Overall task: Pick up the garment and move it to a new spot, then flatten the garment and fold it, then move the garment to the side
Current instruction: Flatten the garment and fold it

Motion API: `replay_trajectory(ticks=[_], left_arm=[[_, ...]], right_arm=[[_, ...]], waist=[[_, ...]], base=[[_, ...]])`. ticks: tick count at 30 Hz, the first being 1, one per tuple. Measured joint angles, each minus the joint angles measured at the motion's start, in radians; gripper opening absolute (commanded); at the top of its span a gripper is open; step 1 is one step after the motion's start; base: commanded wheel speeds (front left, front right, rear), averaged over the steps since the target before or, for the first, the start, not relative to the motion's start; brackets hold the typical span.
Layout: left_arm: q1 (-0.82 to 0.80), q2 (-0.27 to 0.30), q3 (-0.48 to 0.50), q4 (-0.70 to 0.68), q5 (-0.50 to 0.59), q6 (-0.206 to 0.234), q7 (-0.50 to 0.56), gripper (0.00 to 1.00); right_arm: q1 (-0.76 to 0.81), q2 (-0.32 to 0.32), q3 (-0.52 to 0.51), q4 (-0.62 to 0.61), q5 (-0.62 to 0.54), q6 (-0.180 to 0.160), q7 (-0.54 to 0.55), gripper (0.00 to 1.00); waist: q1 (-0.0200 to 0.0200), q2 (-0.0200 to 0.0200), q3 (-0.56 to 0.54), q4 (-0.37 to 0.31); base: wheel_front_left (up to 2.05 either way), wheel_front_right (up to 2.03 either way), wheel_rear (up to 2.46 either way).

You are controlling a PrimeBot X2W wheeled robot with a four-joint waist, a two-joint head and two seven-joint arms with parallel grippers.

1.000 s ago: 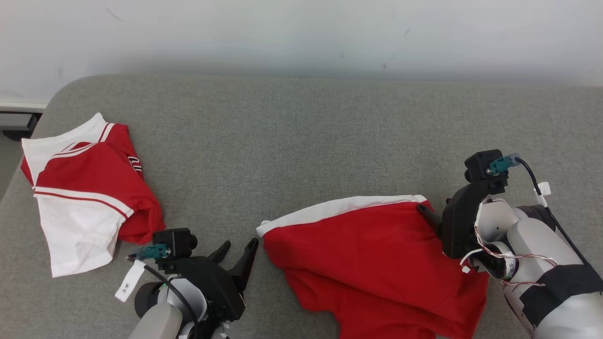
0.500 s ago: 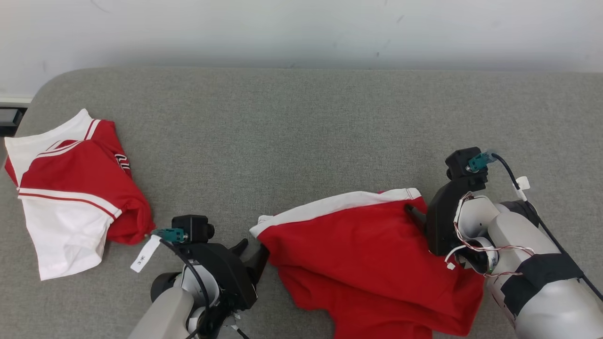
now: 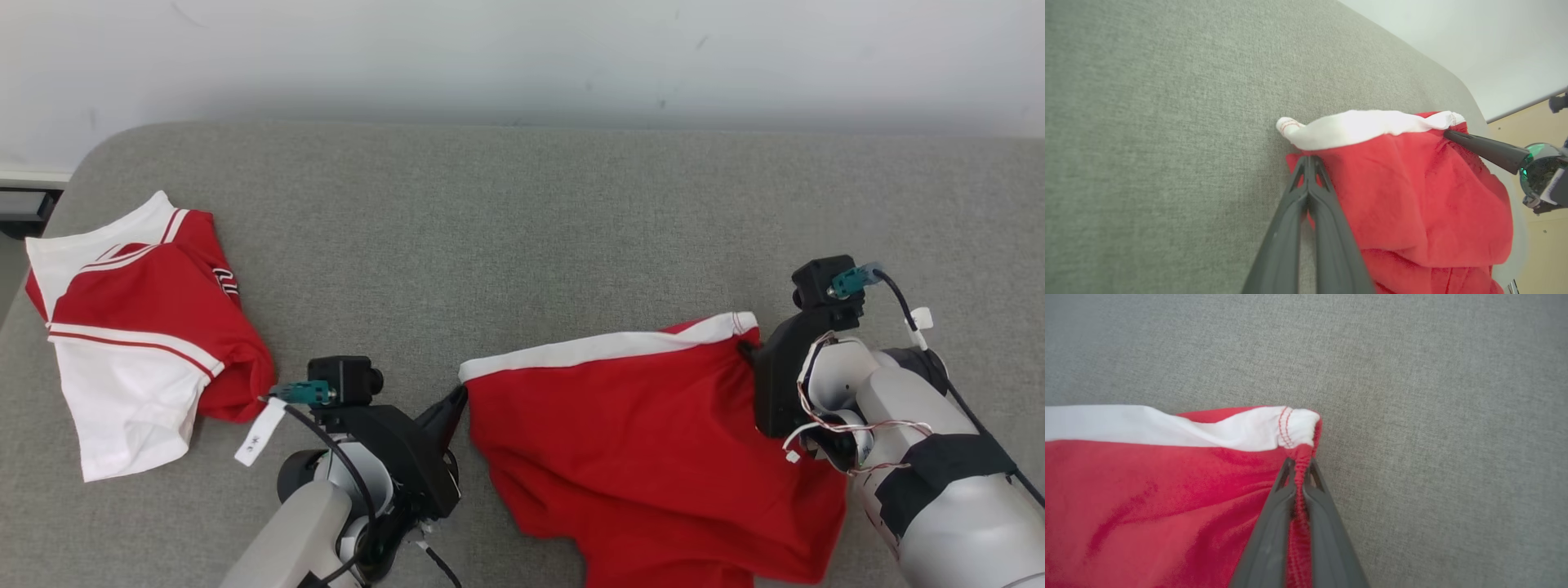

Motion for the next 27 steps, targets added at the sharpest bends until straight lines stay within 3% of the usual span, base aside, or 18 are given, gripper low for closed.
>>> replay_trajectory(ticks=[11,12,13,14,27], left_arm=[[-0.008,0.023,-0.006,0.020,-0.004,0.000,-0.083,0.00],[-0.008,0.026,-0.012,0.022,-0.004,0.000,-0.089,0.00],[-0.007,0.027,-0.015,0.026,-0.004,0.000,-0.091,0.47],[-0.007,0.028,-0.021,0.030,-0.003,0.000,-0.092,1.00],[0.020,0.048,-0.046,0.035,0.011,0.000,-0.186,1.00]], right_arm=[[-0.011,0.007,0.000,0.062,-0.004,0.010,-0.072,0.00],[-0.011,0.011,0.002,0.065,-0.004,0.010,-0.075,0.50],[-0.011,0.016,0.005,0.071,-0.004,0.010,-0.078,1.00],[-0.011,0.021,0.010,0.079,-0.005,0.014,-0.079,1.00],[-0.020,0.004,0.015,0.078,-0.016,0.025,-0.167,1.00]], waist=[[0.0000,-0.0001,-0.043,0.017],[-0.0001,-0.0001,-0.046,0.018],[0.0000,-0.0002,-0.048,0.019],[0.0000,-0.0001,-0.051,0.019],[0.0000,-0.0001,-0.082,0.008]], base=[[0.00,0.00,0.00],[0.00,0.00,0.00],[0.00,0.00,0.00],[0.00,0.00,0.00],[0.00,0.00,0.00]])
